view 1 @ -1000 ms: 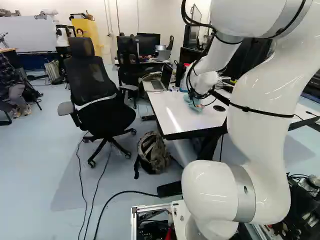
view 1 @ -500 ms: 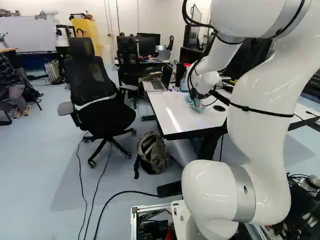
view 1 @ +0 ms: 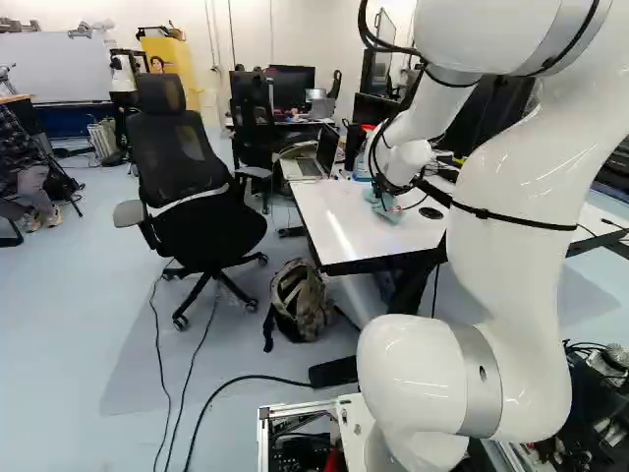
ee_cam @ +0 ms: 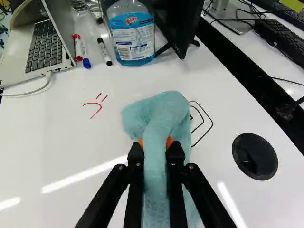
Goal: Clean the table with the green towel
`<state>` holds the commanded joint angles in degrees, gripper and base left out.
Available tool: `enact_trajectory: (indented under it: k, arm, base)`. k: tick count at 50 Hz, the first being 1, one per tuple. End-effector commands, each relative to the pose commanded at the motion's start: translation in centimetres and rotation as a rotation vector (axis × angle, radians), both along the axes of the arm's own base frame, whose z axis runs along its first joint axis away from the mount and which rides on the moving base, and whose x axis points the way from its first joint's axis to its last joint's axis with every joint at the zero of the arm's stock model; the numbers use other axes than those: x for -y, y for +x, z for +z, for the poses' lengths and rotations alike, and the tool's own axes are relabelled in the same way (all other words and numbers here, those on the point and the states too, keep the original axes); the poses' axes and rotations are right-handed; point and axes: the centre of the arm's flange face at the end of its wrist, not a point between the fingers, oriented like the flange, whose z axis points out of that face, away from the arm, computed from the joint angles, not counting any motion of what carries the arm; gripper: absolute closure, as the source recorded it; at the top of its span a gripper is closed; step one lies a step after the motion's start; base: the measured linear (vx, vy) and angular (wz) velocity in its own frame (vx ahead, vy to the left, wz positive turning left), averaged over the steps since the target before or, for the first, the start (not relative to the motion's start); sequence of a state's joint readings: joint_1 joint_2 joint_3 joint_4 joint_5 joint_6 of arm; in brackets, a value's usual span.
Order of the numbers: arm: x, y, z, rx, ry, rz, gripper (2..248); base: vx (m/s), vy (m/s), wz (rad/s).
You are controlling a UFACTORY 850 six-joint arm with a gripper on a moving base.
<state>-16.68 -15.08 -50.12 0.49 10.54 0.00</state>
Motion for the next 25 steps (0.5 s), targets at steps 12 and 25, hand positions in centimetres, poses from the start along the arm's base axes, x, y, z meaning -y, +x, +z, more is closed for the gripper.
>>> enact_trajectory:
  k: [12, 25]
  arm:
    - [-0.05, -0.15, -0.15, -0.023, 0.007, 0.0, 197]
    - [-0.1, -0.31, -0.32, -0.048, 0.015, 0.0, 197]
  base:
    - [0.0, 0.0, 0.0]
    - [0.0, 0.0, 0.0]
